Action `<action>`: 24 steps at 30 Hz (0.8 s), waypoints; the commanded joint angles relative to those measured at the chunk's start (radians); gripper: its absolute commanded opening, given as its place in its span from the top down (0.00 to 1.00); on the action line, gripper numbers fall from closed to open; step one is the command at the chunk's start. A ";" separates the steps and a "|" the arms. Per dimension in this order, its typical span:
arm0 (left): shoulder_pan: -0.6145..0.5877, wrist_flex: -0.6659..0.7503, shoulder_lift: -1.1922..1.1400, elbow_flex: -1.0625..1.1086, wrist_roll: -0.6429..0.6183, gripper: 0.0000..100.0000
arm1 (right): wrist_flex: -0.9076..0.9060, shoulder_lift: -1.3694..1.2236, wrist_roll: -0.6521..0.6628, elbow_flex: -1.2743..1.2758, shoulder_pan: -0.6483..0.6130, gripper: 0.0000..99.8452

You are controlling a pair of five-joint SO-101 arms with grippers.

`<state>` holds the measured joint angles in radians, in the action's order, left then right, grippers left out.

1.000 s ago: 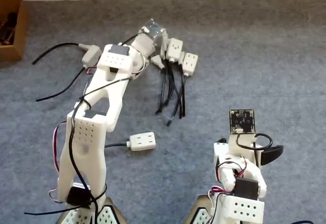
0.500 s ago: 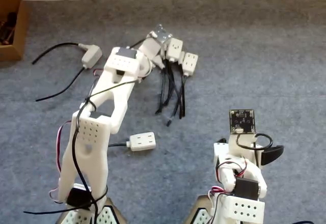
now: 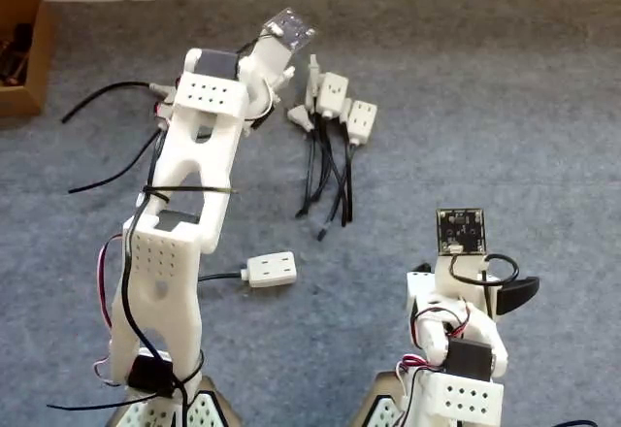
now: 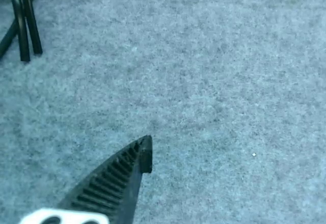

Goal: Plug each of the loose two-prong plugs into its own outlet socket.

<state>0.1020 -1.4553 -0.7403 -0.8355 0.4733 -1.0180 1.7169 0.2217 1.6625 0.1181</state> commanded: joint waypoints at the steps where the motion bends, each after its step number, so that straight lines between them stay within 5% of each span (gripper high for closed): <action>1: 0.088 -0.109 0.076 -0.041 -0.008 1.00 | -0.002 0.018 0.012 0.085 -0.007 0.42; 8: 0.332 -0.316 0.107 -0.038 -0.089 1.00 | -0.005 0.018 0.017 0.064 0.143 0.42; 13: 0.367 -0.313 0.240 0.042 -0.114 1.00 | -0.065 0.018 0.167 0.053 0.277 0.42; 19: 0.404 -0.313 0.410 0.243 -0.110 1.00 | -0.070 0.015 0.157 0.051 0.308 0.42; 24: 0.553 -0.267 0.533 0.553 -0.046 1.00 | -0.070 0.018 0.104 0.054 0.314 0.42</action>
<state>0.5669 -1.7561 -0.3092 -0.4273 0.4043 -1.0810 1.7169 0.3445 1.6625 0.4173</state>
